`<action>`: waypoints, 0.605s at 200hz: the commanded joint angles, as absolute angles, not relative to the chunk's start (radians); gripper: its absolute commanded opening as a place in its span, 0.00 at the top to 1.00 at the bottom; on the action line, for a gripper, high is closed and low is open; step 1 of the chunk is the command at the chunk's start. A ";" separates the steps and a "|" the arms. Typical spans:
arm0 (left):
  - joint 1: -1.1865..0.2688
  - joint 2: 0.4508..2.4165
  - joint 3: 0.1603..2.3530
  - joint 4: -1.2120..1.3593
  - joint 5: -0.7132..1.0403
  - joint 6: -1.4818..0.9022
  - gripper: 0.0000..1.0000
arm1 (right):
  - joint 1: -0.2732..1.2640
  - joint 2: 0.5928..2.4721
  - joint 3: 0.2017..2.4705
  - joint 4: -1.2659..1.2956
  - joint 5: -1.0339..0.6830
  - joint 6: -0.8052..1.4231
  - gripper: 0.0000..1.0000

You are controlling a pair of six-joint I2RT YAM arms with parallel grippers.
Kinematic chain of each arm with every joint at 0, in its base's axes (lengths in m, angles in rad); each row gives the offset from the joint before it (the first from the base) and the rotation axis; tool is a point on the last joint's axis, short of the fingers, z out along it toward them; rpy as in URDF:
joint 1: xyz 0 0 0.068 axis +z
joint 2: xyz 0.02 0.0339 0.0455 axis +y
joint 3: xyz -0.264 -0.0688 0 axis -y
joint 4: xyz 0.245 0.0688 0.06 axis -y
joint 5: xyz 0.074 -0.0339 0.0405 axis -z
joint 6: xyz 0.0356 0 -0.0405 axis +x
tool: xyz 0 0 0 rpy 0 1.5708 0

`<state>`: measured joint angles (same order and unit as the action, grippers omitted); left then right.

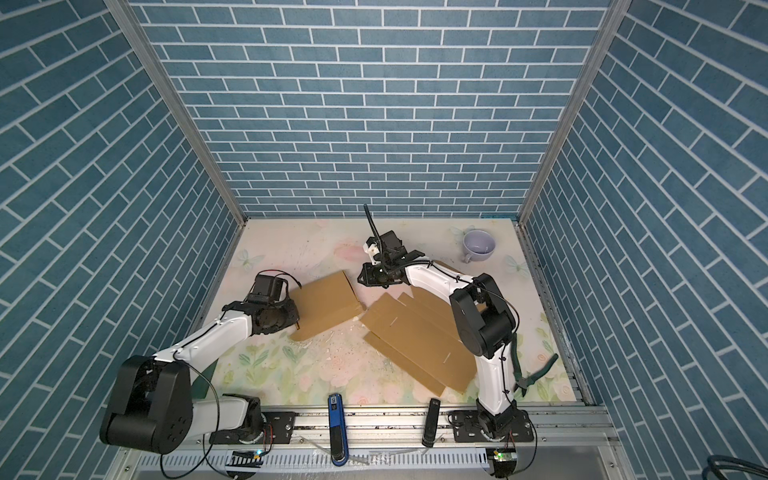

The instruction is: Fold the paper box

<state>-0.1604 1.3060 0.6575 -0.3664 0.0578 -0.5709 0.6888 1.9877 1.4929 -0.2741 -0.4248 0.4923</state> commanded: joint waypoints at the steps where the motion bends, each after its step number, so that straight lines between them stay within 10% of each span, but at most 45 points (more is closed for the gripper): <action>1: -0.151 1.333 0.625 -0.366 0.061 -0.564 0.83 | 0.685 2.003 1.505 -0.300 -0.441 0.476 0.76; 121: -0.086 1.233 0.580 -0.264 0.170 -0.526 0.93 | 0.660 2.028 1.550 -0.314 -0.539 0.462 0.63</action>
<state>-0.0986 1.2312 0.5877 -0.2962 0.1307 -0.5549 0.6628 2.0281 1.5101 -0.3099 -0.4866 0.4896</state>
